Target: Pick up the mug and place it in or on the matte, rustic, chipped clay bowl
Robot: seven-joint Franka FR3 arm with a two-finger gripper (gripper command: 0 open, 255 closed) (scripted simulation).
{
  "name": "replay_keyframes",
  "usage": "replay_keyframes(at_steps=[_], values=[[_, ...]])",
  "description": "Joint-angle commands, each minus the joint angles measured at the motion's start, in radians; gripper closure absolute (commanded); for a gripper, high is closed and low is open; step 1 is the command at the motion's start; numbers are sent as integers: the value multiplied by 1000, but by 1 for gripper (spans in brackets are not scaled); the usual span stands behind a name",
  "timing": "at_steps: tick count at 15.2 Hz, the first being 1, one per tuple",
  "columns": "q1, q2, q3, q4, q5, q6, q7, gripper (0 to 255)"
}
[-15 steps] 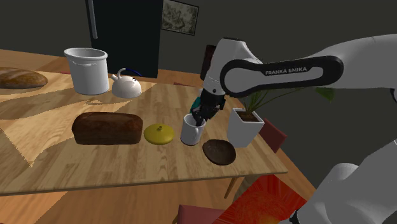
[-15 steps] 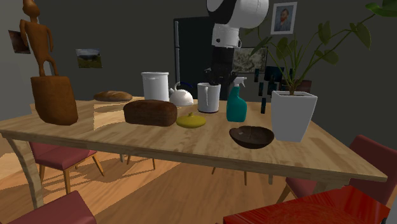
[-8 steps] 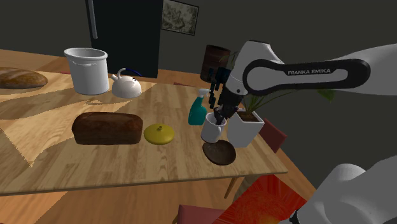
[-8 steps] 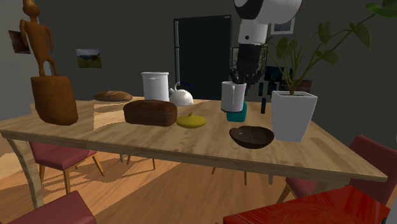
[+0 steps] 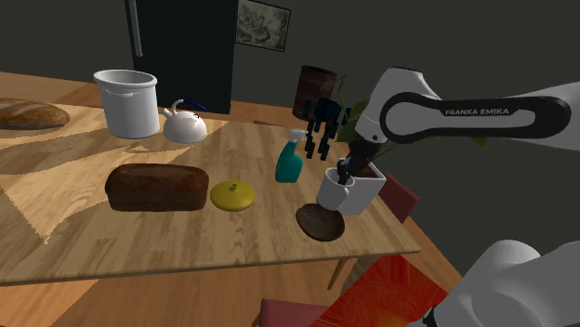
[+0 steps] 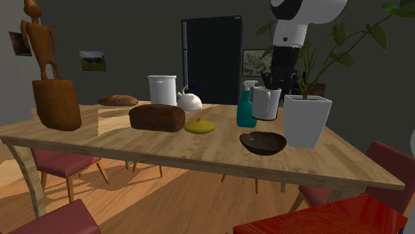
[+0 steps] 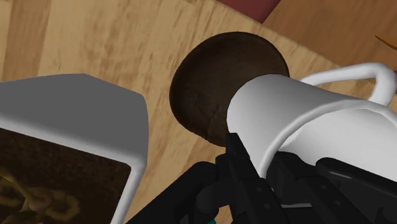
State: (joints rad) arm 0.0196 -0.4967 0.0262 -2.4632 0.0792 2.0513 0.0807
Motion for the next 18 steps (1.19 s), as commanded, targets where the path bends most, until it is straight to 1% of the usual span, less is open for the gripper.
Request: replay_keyframes(at_steps=[1,14,18], values=[[0,2,0,-25,1,27,-3,255],[4,75,2,-148,11,223,-16,255],[6,79,0,-152,10,231,-15,255]])
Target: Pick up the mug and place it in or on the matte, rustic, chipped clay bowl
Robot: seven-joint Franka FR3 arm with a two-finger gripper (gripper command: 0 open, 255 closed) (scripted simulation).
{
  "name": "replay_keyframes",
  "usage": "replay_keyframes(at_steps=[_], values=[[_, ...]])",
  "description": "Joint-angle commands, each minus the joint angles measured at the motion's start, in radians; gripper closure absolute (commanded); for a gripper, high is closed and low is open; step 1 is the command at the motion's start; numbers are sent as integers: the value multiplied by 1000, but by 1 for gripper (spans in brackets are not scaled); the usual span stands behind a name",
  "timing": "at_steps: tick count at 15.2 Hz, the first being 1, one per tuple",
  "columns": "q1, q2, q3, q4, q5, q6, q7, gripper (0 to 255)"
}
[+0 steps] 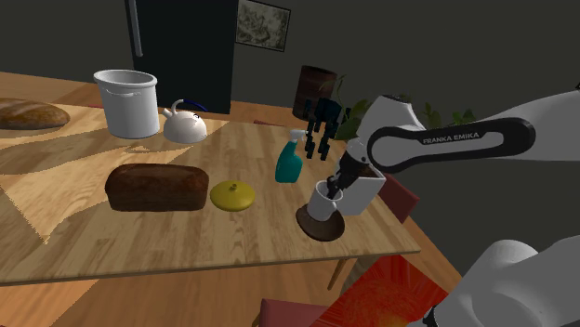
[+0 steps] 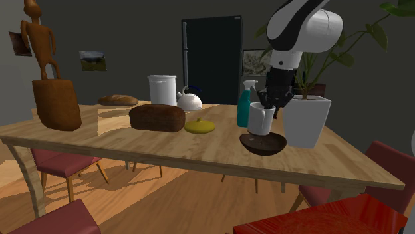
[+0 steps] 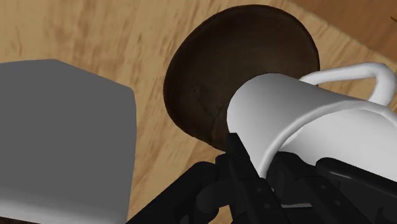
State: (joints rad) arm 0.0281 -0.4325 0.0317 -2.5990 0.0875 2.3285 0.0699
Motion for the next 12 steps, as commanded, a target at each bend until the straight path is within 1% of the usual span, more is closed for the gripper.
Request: replay_keyframes(at_steps=[1,4,5,7,9,10,12], values=[[-2,15,-6,-16,2,-46,-4,255],[-1,15,-7,-16,1,-46,-4,255],[-1,23,-7,-16,1,-38,-5,0],[3,7,1,-33,3,-36,6,0],[3,12,3,-6,2,-59,10,0],[-1,15,-7,-16,1,-46,-4,0],[-5,-28,-9,20,-4,-125,-2,0]])
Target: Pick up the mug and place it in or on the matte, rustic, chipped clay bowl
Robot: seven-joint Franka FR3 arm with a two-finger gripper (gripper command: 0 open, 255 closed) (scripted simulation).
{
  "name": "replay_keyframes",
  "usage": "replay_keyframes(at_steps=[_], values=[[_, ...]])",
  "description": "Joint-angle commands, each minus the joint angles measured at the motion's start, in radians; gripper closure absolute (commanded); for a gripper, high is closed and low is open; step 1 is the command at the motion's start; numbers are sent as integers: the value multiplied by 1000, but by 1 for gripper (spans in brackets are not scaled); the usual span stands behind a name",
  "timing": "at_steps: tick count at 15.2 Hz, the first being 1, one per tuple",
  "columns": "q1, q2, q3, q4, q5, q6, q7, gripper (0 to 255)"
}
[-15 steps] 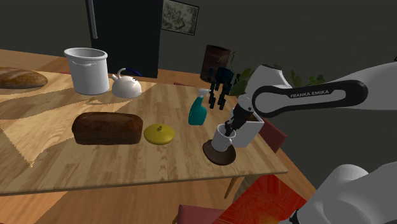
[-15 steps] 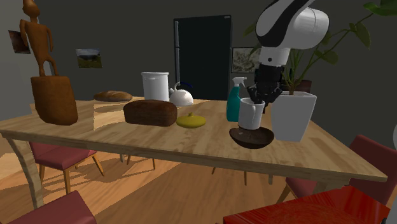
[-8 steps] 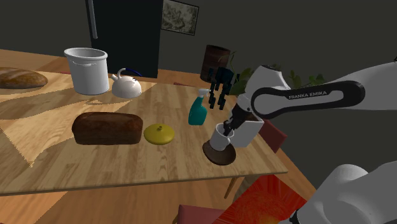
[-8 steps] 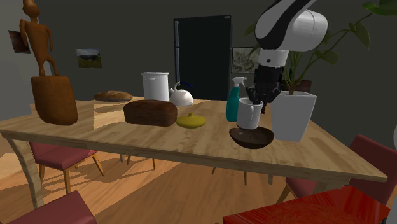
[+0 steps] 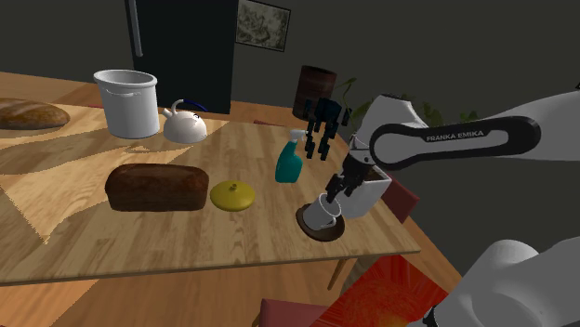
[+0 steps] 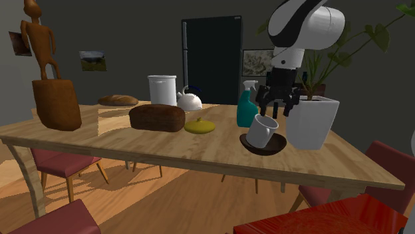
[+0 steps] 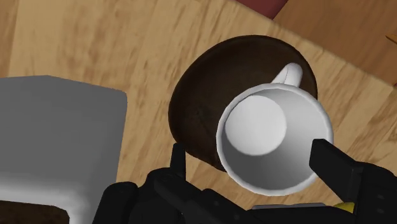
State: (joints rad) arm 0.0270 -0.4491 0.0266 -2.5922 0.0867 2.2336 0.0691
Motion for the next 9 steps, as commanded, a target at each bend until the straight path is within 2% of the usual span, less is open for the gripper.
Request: replay_keyframes(at_steps=[1,2,9], values=[[-5,-30,-6,34,-5,-69,0,0],[-6,-43,-7,51,-7,-99,0,0],[-6,-43,-7,51,-7,-99,0,0]])
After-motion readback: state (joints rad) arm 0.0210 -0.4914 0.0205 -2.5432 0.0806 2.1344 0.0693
